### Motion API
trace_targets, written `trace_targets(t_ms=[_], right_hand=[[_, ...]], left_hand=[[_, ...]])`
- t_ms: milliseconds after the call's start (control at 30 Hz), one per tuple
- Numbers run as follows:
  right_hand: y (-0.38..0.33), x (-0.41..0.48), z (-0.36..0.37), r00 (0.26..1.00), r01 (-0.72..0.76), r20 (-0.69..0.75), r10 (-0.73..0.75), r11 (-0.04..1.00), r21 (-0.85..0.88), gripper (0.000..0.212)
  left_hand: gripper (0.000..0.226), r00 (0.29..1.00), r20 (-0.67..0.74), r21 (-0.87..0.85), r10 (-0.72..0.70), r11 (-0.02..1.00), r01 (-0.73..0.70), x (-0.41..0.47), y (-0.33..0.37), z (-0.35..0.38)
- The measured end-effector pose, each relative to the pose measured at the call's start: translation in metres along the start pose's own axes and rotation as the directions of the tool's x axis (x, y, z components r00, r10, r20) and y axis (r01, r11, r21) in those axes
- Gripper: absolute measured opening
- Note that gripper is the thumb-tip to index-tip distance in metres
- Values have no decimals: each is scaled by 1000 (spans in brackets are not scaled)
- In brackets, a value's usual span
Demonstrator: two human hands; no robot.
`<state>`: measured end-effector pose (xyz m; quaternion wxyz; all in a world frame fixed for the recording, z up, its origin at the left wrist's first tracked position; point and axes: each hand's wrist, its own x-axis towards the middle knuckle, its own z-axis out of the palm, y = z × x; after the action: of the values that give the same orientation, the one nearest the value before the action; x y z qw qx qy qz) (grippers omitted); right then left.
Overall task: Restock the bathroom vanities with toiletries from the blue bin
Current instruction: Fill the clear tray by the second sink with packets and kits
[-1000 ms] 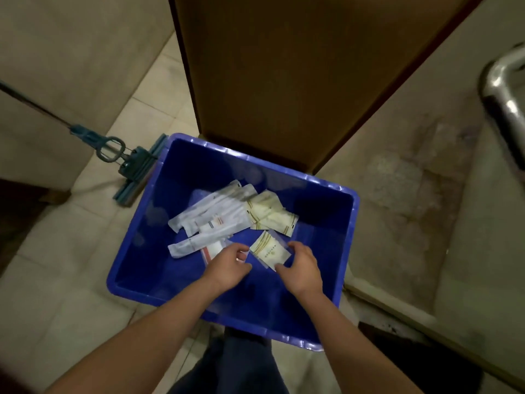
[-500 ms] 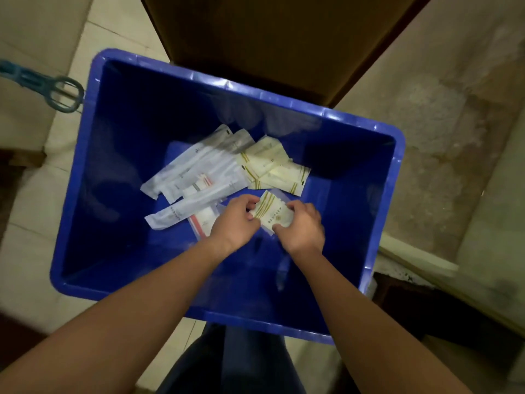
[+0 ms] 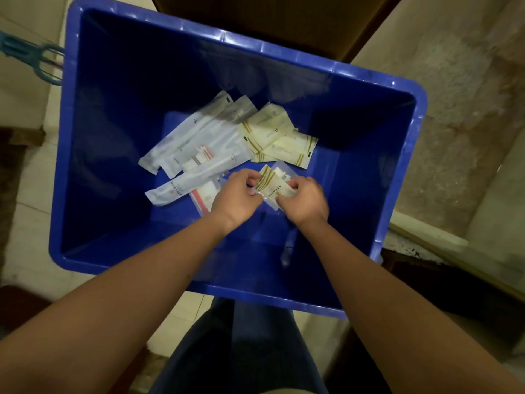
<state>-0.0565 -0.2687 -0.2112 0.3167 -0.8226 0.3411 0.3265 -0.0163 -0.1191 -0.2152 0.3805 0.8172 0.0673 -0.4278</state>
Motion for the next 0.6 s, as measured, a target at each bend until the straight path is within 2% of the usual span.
trace_targets(t_ms=[33, 167, 300, 433, 533, 600], right_hand=[[-2, -1, -2, 1000, -9, 12, 8, 999, 53, 11], [-14, -10, -12, 993, 16, 115, -37, 984, 177, 13], [-28, -12, -19, 978, 65, 174, -112, 965, 255, 8], [-47, -8, -27, 964, 126, 179, -197, 930, 345, 16], [-58, -1, -32, 958, 159, 171, -230, 923, 351, 27], [-64, 4, -34, 956, 134, 188, -223, 909, 395, 32]], left_hand=[[39, 1000, -25, 1, 11, 1000, -11, -1, 2, -2], [46, 989, -122, 71, 86, 994, -78, -6, 11, -10], [59, 983, -110, 199, 146, 972, -122, -9, 15, -22], [33, 983, -106, 261, 147, 959, -115, -12, 17, -31], [19, 988, -135, 235, 78, 971, -44, -12, 16, -37], [18, 990, -132, 170, 56, 985, -33, -10, 13, -39]])
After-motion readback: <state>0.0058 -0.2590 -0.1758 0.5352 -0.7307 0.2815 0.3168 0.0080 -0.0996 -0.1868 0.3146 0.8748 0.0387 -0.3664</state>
